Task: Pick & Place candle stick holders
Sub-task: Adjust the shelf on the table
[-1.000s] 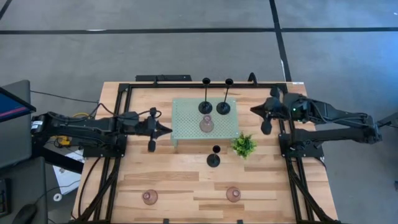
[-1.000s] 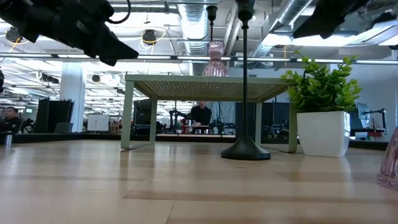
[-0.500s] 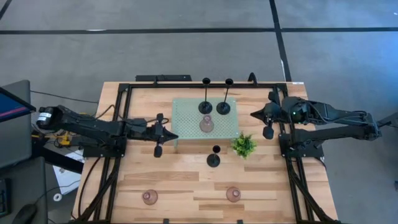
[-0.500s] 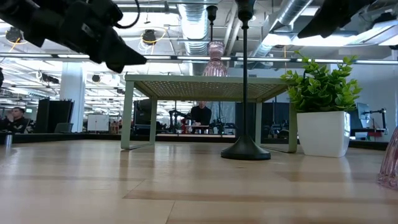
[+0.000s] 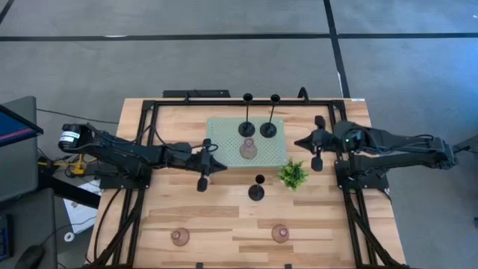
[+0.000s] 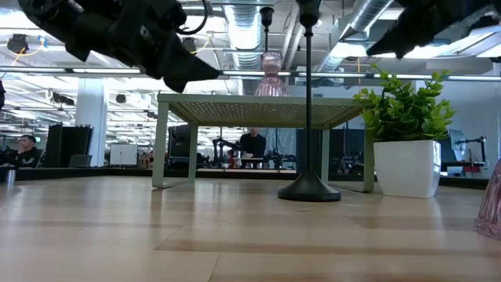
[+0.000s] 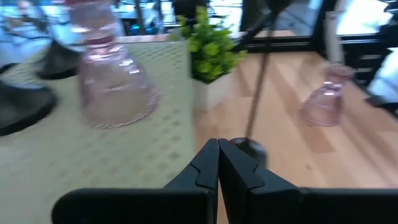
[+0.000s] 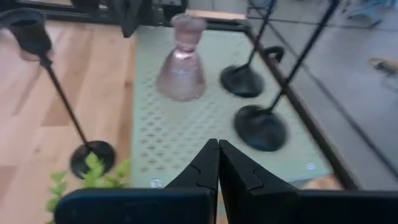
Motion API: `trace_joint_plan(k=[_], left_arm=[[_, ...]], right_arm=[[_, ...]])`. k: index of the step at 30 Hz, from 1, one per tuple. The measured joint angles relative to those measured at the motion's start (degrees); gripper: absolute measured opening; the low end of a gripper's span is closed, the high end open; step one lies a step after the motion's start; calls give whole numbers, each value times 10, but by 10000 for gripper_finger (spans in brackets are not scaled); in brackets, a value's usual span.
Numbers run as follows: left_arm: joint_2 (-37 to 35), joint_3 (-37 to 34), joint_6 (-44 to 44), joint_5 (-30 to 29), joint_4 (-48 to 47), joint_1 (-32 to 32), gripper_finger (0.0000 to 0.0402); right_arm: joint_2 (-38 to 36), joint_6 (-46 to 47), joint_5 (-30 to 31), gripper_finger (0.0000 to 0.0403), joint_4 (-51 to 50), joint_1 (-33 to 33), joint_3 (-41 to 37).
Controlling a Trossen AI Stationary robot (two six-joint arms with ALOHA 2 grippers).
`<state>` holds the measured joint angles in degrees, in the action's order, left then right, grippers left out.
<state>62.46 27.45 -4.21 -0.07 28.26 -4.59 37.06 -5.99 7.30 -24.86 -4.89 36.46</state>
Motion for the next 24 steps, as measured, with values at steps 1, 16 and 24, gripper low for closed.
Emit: trace_joint_plan(k=[1,16,24], left_arm=[[0,2,0,14,0,-1,7],[0,14,-45,36,1,-47,7],[0,14,-25,35,1,-49,7]], right_arm=[[-3,9,-8,0,12,0,-9],[22,61,-80,0,123,84,-22],[91,91,-77,0,175,151,-22]])
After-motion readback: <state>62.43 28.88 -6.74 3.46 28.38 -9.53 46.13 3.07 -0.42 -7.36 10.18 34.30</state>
